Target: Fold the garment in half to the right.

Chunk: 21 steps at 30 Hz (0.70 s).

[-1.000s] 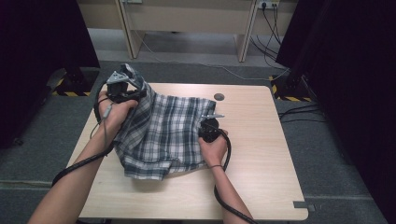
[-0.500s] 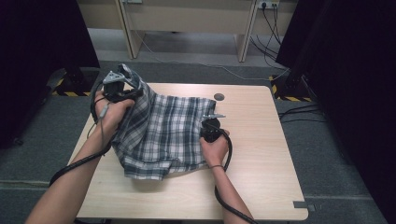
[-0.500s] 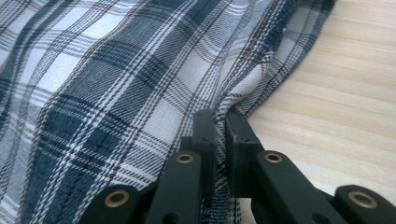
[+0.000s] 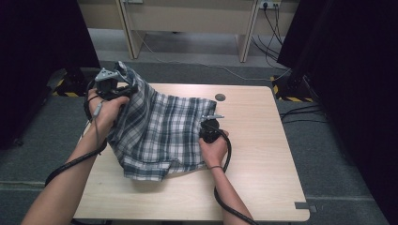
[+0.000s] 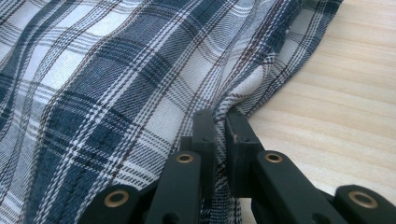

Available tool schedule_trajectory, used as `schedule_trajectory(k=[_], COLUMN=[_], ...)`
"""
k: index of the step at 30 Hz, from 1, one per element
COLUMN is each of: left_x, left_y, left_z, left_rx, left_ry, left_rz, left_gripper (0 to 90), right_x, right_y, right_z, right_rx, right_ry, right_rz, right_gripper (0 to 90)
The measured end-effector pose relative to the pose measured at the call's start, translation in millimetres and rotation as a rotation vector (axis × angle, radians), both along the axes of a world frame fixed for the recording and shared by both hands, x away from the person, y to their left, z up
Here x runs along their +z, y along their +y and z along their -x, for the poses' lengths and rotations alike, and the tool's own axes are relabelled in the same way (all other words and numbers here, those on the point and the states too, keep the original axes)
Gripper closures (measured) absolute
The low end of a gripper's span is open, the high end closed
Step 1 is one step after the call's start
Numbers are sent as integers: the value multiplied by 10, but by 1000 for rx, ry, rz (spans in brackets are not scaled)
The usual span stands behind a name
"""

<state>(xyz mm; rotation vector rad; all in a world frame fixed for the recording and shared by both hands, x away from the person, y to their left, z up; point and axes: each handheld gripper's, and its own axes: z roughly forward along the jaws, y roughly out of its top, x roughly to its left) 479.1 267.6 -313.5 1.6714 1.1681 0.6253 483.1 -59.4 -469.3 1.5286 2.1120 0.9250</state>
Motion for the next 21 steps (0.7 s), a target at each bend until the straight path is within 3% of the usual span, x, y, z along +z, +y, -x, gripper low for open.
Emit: schedule_trajectory(k=[21], left_x=[67], left_y=[223], left_z=[25], left_rx=[44], left_ry=[-16], left_rz=[0], left_gripper=[842], right_x=[1], right_y=[147], right_z=[-20], right_rx=[28], right_ry=[8], right_rz=[-17], right_gripper=[842])
